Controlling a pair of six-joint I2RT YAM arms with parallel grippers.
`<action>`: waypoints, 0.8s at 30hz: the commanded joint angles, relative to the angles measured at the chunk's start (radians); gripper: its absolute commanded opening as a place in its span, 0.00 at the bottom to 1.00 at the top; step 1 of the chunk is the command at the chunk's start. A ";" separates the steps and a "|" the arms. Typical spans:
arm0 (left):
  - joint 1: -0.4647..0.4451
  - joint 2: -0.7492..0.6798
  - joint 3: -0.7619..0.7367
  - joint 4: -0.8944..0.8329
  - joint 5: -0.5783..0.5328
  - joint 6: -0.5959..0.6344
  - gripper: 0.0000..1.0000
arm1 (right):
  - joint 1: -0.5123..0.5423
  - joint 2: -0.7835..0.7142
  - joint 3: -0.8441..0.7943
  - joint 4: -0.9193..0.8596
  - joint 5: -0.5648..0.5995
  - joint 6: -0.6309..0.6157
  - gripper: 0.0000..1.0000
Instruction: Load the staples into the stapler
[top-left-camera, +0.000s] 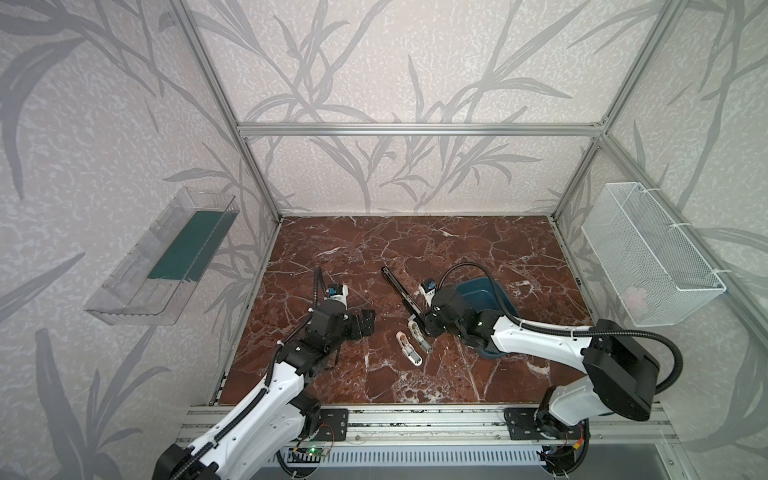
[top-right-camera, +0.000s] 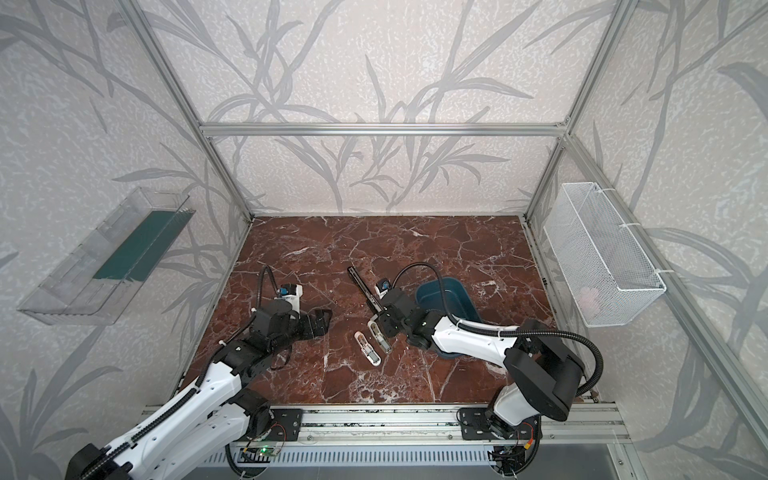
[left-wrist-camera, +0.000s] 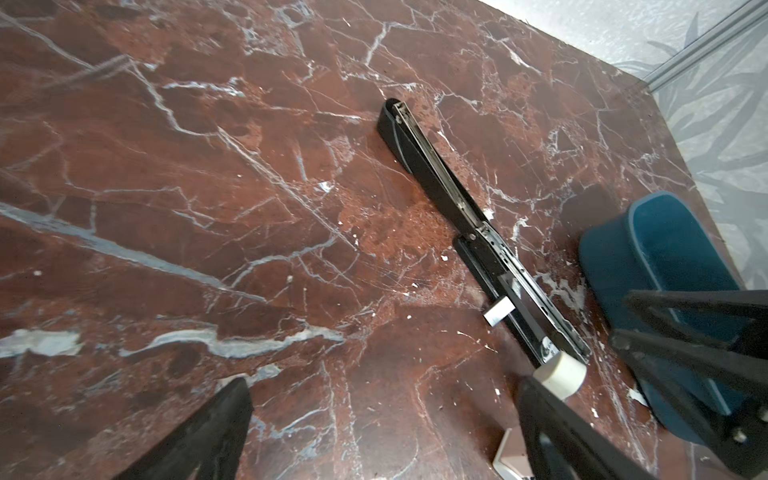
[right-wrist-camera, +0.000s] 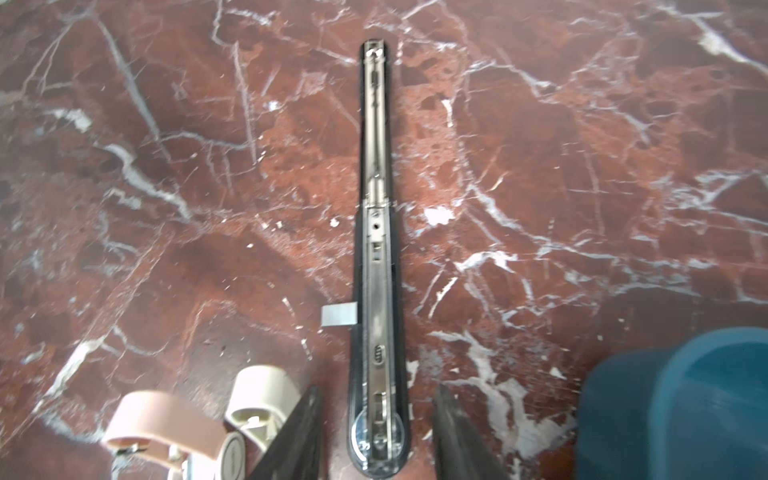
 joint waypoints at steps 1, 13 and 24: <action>0.004 0.026 0.023 0.054 0.062 -0.037 0.99 | -0.002 0.045 0.029 -0.088 -0.002 0.001 0.44; 0.004 0.072 0.047 0.081 0.080 -0.038 0.99 | -0.002 0.170 0.097 -0.141 0.044 0.000 0.44; 0.003 0.154 0.082 0.100 0.091 -0.025 0.99 | -0.084 0.291 0.184 -0.163 0.081 0.013 0.26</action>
